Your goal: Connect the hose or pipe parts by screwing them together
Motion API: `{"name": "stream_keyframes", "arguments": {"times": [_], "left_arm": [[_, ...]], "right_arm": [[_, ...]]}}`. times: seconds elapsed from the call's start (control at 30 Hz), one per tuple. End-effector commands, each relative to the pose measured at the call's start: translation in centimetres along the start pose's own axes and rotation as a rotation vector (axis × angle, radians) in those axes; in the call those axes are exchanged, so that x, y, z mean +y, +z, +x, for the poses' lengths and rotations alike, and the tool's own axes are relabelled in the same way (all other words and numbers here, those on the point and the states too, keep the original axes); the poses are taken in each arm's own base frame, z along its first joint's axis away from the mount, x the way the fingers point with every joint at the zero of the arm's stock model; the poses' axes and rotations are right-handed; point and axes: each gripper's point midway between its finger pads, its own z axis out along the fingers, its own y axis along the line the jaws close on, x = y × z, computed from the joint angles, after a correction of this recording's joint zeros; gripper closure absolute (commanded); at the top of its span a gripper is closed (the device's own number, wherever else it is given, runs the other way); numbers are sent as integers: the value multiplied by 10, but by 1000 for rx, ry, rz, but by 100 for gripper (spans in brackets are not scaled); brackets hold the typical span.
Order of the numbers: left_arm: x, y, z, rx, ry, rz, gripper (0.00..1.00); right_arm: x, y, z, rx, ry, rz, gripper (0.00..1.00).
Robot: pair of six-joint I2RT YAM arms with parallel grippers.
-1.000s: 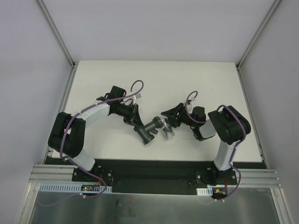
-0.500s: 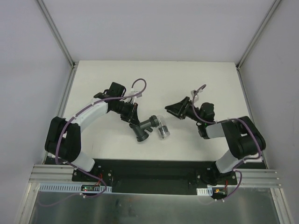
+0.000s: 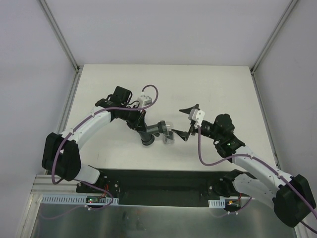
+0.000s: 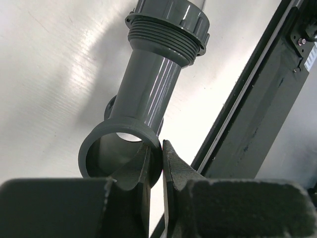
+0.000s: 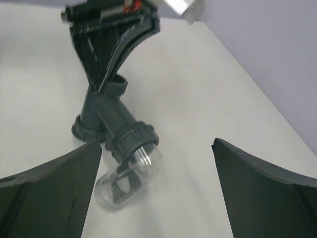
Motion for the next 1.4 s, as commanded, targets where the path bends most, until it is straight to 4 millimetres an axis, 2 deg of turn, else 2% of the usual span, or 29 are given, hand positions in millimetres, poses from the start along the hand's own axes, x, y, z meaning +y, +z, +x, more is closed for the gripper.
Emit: {"name": "stream_keyframes", "arguments": {"times": [0.0, 0.13, 0.27, 0.37, 0.5, 0.63, 0.7, 0.9, 1.07, 1.37], "left_arm": [[-16, -21, -34, -94, 185, 10, 100], [-23, -28, -40, -101, 208, 24, 100], [-31, -36, -42, -116, 226, 28, 100], [-38, -45, -44, -135, 251, 20, 100], [-55, -55, -45, -164, 268, 60, 100], [-71, -60, -43, -184, 281, 103, 100], [-76, -63, -43, -195, 290, 113, 100], [-82, -62, -36, -178, 277, 128, 100], [-91, -59, -32, -162, 299, 156, 100], [-90, -54, -29, -136, 280, 168, 100]], "right_arm": [[11, -5, 19, 57, -334, -80, 3], [23, -5, 28, 148, -417, -145, 3], [24, 0, 17, 150, -478, -168, 2], [24, 4, 17, 163, -520, -181, 2], [25, 12, 4, 147, -566, -192, 1], [39, 17, 10, 176, -605, -258, 1], [39, 20, 10, 180, -631, -260, 2], [43, 28, 3, 178, -689, -255, 2], [41, 30, 8, 213, -730, -255, 1], [46, 33, 5, 195, -755, -239, 1]]}}
